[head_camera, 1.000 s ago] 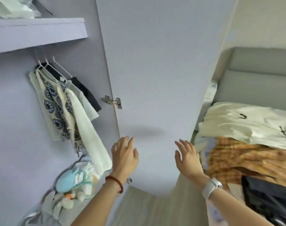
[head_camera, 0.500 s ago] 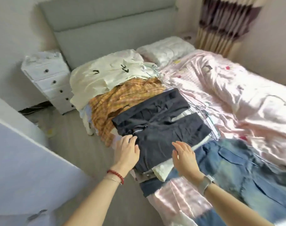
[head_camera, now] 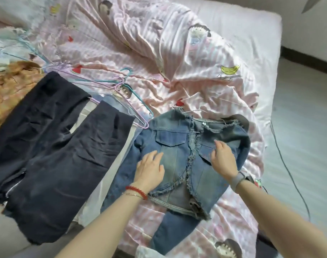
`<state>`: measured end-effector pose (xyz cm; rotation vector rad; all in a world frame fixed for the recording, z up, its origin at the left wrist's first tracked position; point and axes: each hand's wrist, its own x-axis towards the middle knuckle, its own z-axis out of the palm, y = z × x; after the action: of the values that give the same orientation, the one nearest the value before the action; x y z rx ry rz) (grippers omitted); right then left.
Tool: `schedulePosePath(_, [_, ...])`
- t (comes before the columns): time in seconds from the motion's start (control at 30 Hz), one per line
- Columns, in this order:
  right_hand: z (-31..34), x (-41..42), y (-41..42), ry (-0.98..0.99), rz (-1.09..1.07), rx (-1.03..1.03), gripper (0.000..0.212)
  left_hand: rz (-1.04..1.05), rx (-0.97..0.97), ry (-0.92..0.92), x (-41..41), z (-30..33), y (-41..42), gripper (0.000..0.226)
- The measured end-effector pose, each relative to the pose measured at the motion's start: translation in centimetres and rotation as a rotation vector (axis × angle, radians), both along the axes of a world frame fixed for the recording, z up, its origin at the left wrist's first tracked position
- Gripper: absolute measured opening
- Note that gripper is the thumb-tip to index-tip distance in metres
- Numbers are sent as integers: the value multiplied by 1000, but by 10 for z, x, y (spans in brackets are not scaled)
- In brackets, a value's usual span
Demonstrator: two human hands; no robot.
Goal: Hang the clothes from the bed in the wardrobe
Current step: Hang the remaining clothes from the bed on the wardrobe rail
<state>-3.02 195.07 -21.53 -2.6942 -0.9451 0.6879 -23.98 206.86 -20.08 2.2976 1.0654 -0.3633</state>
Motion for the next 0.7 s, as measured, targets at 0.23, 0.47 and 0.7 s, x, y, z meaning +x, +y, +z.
schedulePosePath(0.23, [-54, 108, 38, -232, 21, -92, 51, -185, -50, 217, 32, -70, 8, 57])
schedulePosePath(0.47, [-72, 128, 33, -64, -363, 150, 29, -218, -30, 267, 30, -89, 3, 52])
schedulePosePath(0.7, [-88, 126, 6, -185, -99, 98, 24, -54, 209, -102, 96, -85, 67, 41])
